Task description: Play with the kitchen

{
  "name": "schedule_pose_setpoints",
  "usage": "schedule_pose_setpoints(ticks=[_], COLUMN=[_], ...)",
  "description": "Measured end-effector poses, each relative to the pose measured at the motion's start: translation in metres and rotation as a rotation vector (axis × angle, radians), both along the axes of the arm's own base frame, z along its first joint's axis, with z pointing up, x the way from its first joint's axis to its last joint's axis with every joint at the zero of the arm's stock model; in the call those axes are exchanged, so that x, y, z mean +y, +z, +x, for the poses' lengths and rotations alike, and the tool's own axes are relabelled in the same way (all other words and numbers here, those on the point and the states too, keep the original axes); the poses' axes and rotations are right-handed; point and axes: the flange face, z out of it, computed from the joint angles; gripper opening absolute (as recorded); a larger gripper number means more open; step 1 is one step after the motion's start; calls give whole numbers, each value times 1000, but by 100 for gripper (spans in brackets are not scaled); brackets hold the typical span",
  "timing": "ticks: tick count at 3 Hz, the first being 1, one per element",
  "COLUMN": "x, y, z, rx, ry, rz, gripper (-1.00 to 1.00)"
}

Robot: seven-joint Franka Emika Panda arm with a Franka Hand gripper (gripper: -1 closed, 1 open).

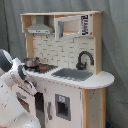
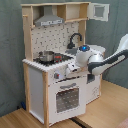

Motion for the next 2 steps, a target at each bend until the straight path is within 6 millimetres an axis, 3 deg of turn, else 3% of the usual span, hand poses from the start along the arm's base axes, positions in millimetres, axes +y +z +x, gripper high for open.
schedule_pose_setpoints(ticks=[1, 2], x=[11, 35], y=[-15, -17], z=[-26, -55], rx=[40, 50], ry=[-26, -34], rz=[39, 87], gripper=[-100, -100])
